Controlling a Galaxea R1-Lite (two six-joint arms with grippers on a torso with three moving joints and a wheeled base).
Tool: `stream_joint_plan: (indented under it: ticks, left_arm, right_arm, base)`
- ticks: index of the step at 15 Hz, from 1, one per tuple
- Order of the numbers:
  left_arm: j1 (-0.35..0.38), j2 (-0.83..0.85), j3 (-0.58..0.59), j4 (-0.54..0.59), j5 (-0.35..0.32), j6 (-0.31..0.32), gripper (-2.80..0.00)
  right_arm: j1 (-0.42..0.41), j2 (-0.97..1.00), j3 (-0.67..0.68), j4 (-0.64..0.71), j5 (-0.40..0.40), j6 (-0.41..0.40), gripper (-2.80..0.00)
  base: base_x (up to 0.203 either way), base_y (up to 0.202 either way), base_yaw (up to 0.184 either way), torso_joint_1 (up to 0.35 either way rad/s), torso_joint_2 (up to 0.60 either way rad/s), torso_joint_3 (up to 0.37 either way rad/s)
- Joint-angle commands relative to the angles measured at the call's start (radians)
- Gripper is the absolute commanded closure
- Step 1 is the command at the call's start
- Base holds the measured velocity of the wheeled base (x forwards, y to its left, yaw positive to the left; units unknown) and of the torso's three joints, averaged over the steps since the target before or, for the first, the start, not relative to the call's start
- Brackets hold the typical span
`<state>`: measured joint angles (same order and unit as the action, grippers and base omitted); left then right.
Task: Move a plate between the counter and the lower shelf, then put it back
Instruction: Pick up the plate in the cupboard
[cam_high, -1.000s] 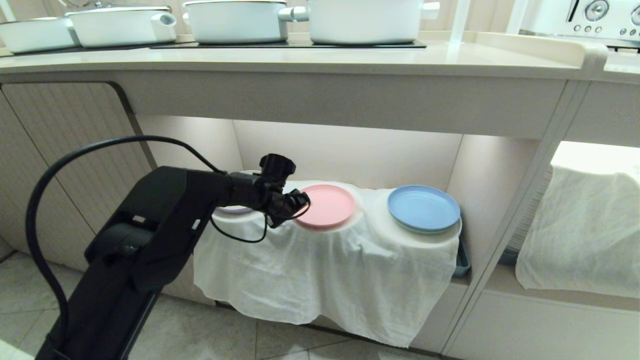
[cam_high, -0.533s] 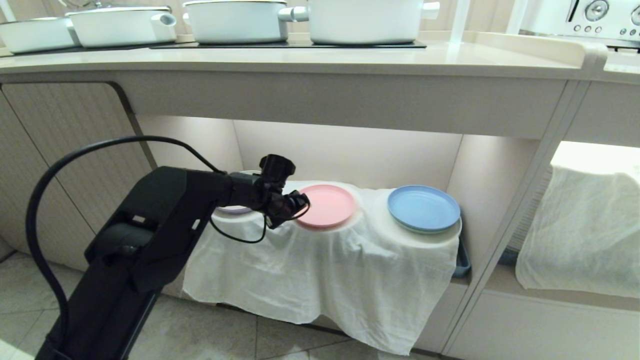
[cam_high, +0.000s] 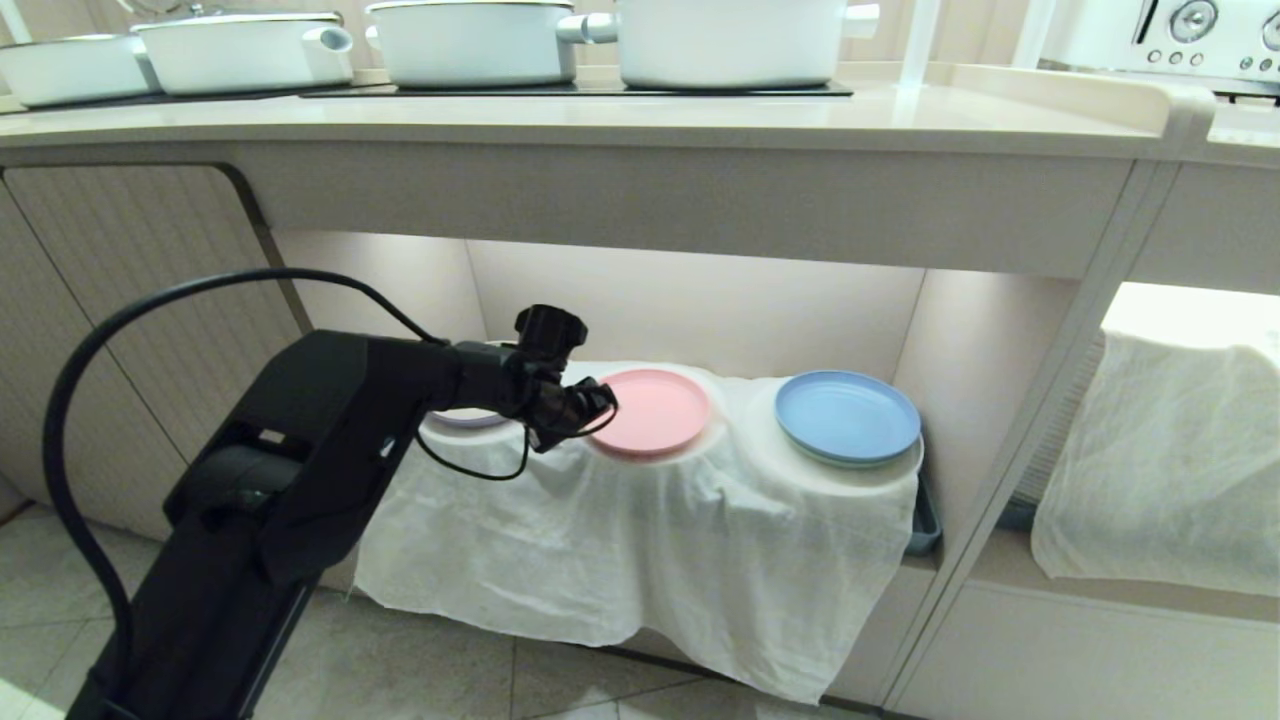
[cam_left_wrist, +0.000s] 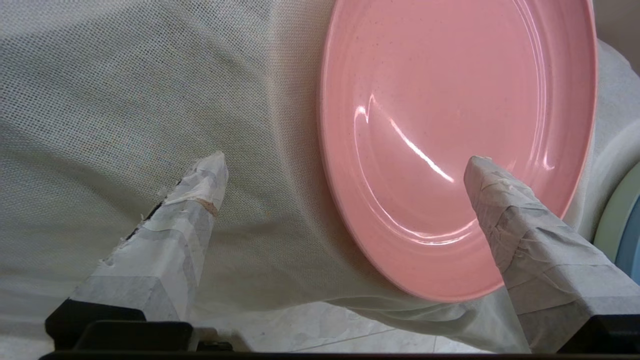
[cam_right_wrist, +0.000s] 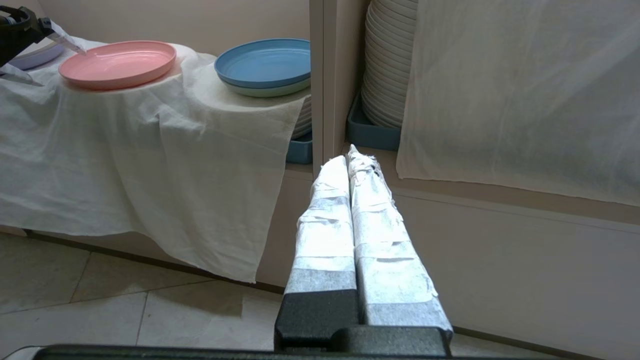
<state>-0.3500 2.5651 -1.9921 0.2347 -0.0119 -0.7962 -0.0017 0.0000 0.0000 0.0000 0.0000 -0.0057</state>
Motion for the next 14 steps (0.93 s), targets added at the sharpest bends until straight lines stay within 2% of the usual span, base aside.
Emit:
stream_joint_plan:
  ticks: [1,6,12,14]
  left_arm:
    - [0.000,-0.003,-0.001,0.002,0.000,-0.005,-2.80]
    - [0.000,0.001,-0.001,0.002,0.000,0.049,-2.80]
    - [0.008,0.001,0.000,0.018,-0.002,0.061,-2.80]
    - [0.013,0.001,-0.001,0.040,-0.002,0.108,-2.80]
  right_arm:
    - [0.000,0.000,0.000,0.000,0.000,0.000,0.00]
    - [0.000,0.000,0.000,0.000,0.000,0.000,0.00]
    - [0.000,0.000,0.000,0.000,0.000,0.000,0.00]
    - [0.000,0.000,0.000,0.000,0.000,0.000,0.00]
  base:
    - [0.000,0.000,0.000,0.000,0.00,0.000]
    - [0.000,0.000,0.000,0.000,0.00,0.000]
    - [0.000,0.000,0.000,0.000,0.00,0.000]
    - [0.000,0.000,0.000,0.000,0.00,0.000]
